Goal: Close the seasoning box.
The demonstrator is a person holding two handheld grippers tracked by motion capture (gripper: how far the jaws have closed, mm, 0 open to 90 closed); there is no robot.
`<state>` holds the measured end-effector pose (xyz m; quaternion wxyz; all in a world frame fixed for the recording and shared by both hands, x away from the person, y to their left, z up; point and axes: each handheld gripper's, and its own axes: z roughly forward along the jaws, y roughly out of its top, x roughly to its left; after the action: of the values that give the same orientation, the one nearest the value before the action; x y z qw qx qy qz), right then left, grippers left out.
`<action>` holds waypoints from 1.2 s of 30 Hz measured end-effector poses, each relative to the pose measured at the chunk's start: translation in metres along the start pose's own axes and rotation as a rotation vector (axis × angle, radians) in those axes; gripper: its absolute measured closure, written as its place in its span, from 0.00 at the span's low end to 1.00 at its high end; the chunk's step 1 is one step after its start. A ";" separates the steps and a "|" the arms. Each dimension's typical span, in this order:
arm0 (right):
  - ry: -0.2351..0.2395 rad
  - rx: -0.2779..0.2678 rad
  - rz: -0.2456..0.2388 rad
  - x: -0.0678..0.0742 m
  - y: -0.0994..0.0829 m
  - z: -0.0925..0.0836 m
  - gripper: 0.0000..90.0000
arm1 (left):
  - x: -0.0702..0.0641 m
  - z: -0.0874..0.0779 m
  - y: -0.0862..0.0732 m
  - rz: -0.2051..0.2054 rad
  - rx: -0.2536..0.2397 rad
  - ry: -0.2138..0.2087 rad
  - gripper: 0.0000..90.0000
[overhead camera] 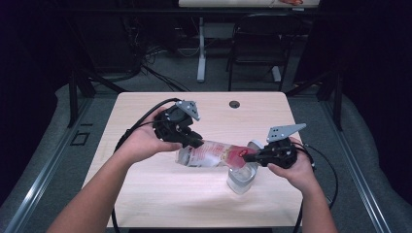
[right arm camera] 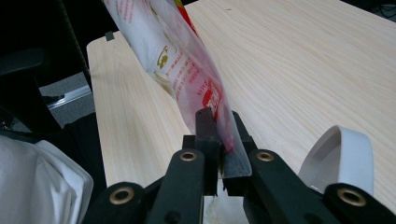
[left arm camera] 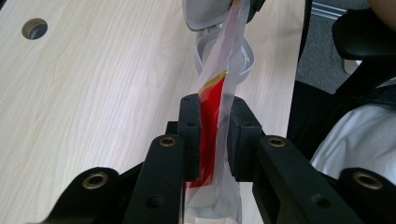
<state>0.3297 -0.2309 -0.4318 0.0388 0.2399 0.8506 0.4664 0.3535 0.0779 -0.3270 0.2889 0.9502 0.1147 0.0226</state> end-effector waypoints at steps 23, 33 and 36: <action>0.003 -0.003 0.005 -0.001 -0.001 0.000 0.97 | 0.000 0.000 0.003 0.000 0.004 -0.001 0.87; 0.001 0.000 0.005 -0.002 -0.001 0.000 0.97 | 0.000 0.000 0.004 -0.003 0.003 -0.004 0.87; 0.002 0.001 0.005 -0.002 -0.001 0.001 0.97 | 0.001 0.000 0.004 -0.001 0.006 -0.003 0.87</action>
<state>0.3310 -0.2316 -0.4334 0.0366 0.2415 0.8501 0.4665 0.3551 0.0744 -0.3249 0.2862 0.9510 0.1148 0.0207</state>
